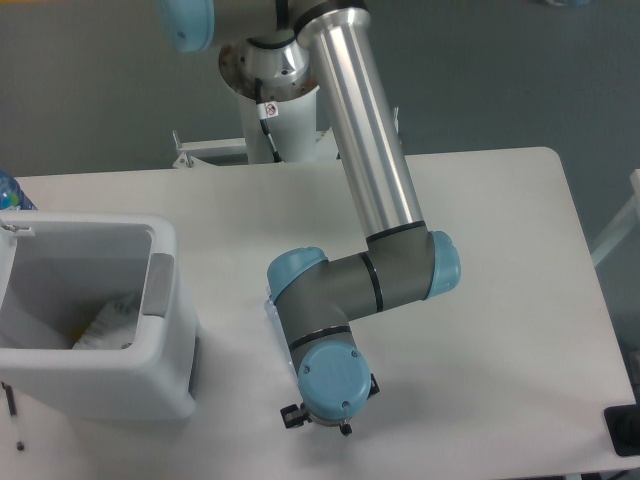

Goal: Place the trash in the trash can
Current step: 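Lower the gripper around the bottle and close on it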

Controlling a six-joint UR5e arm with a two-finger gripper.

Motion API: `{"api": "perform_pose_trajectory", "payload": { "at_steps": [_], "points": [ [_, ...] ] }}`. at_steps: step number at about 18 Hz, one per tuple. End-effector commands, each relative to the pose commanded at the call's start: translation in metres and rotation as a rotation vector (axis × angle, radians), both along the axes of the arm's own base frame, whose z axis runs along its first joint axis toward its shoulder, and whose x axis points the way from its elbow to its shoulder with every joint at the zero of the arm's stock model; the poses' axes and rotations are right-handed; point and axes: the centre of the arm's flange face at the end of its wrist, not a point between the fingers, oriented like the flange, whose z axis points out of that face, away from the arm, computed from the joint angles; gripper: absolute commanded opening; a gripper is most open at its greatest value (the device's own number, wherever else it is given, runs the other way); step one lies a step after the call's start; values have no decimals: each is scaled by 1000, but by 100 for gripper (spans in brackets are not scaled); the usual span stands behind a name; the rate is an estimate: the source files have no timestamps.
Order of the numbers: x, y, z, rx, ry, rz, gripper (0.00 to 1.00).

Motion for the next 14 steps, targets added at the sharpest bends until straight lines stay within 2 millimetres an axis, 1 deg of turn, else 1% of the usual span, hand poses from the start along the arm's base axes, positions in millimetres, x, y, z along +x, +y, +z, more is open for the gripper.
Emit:
{"api": "perform_pose_trajectory", "payload": {
  "at_steps": [3, 8, 11, 14],
  "points": [
    [1, 1, 7, 11, 6, -1, 48],
    [-4, 9, 42, 128, 88, -1, 48],
    [-4, 9, 59, 165, 92, 1, 48],
    [-6, 6, 80, 209, 96, 9, 48]
  ]
}}
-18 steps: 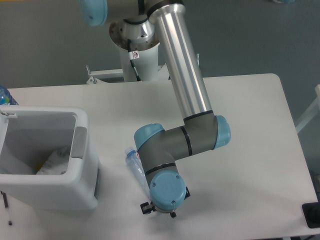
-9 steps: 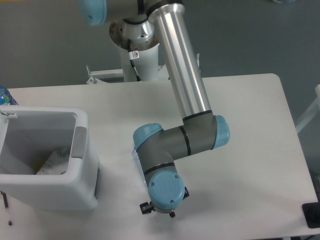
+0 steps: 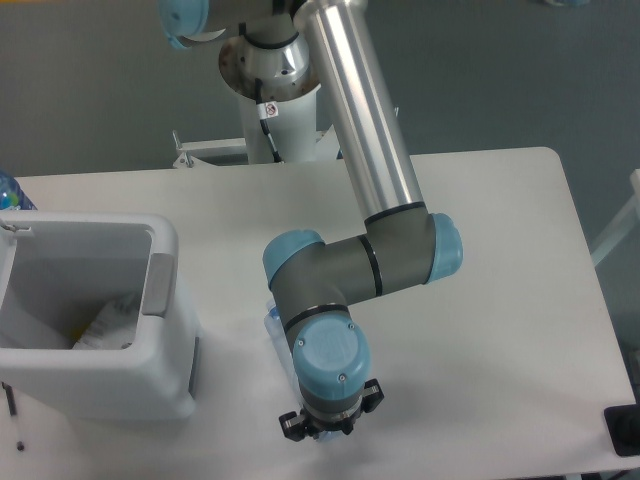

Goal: Place the trash in the trash can
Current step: 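Lower the gripper around the bottle and close on it, then lift the bottle and carry it over the trash bin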

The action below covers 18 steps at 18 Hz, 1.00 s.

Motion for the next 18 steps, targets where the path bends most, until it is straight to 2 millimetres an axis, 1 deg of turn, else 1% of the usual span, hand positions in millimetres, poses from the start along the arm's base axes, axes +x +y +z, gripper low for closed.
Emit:
{"api": "perform_pose_trajectory", "payload": {
  "at_steps": [2, 4, 7, 10, 13, 16, 18],
  "points": [
    [-2, -1, 22, 66, 6, 4, 48],
    [-10, -9, 50, 142, 10, 16, 48],
    [-16, -21, 92, 244, 1, 22, 48],
    [-20, -32, 129, 341, 7, 21, 48],
    [-20, -40, 165, 441, 21, 11, 48],
    [-12, -46, 194, 510, 18, -11, 48],
    [-9, -54, 216, 557, 14, -20, 48]
  ]
}}
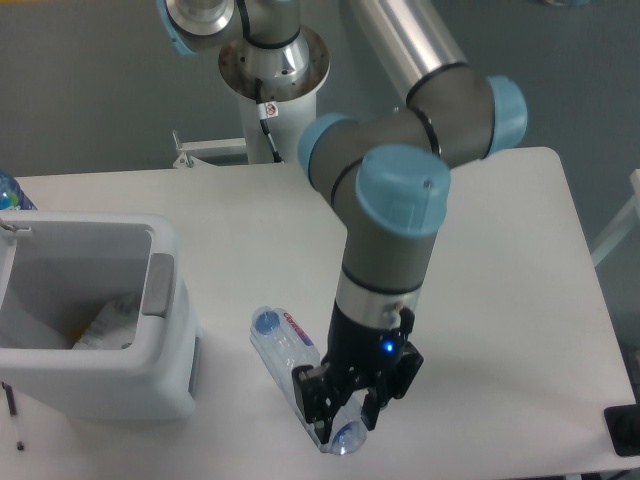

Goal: Place the trash in the trash can
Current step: 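Lift the bottle and carry it over the trash bin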

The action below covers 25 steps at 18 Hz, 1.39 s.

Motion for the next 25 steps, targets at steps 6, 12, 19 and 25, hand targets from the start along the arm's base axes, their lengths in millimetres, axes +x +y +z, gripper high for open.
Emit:
{"api": "perform_pose_trajectory", "payload": {
  "at_steps": [6, 12, 19, 25],
  "points": [
    [19, -15, 53, 118, -7, -50, 48],
    [28, -18, 83, 234, 47, -88, 49],
    [50, -21, 111, 285, 56, -126, 50],
    [92, 2, 113, 315, 41, -209, 52]
  ]
}}
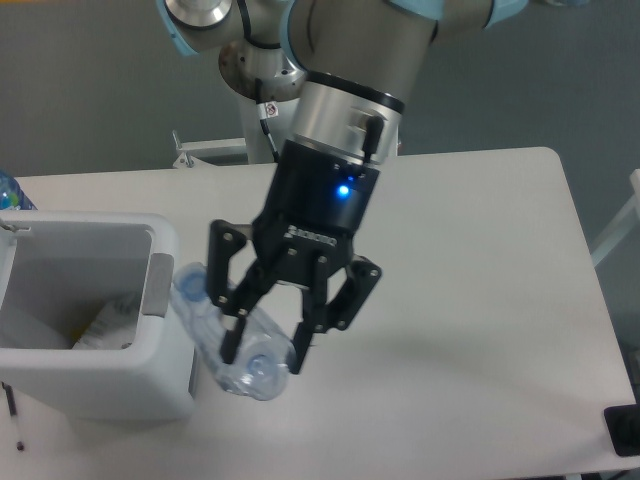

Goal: Place the trash in the trash can
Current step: 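Lift the bottle and carry it over the trash bin, then open the gripper to release the bottle into the bin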

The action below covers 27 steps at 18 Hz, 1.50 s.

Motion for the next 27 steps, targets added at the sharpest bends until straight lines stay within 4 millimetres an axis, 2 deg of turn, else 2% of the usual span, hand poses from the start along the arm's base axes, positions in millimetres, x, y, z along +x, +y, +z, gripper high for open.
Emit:
{"api": "perform_pose_trajectory", "payload": {
  "at_steps": [11, 15, 17, 19, 21, 23, 27],
  "points": [
    [67, 32, -14, -20, -7, -103, 53],
    [88, 40, -35, -2, 20, -136, 57],
    [92, 42, -41, -1, 31, -148, 58],
    [93, 42, -43, -2, 40, -158, 62],
    [95, 43, -44, -2, 40, -161, 75],
    [96, 42, -48, -7, 39, -164, 83],
    [102, 33, -57, -20, 71, -198, 90]
  ]
}}
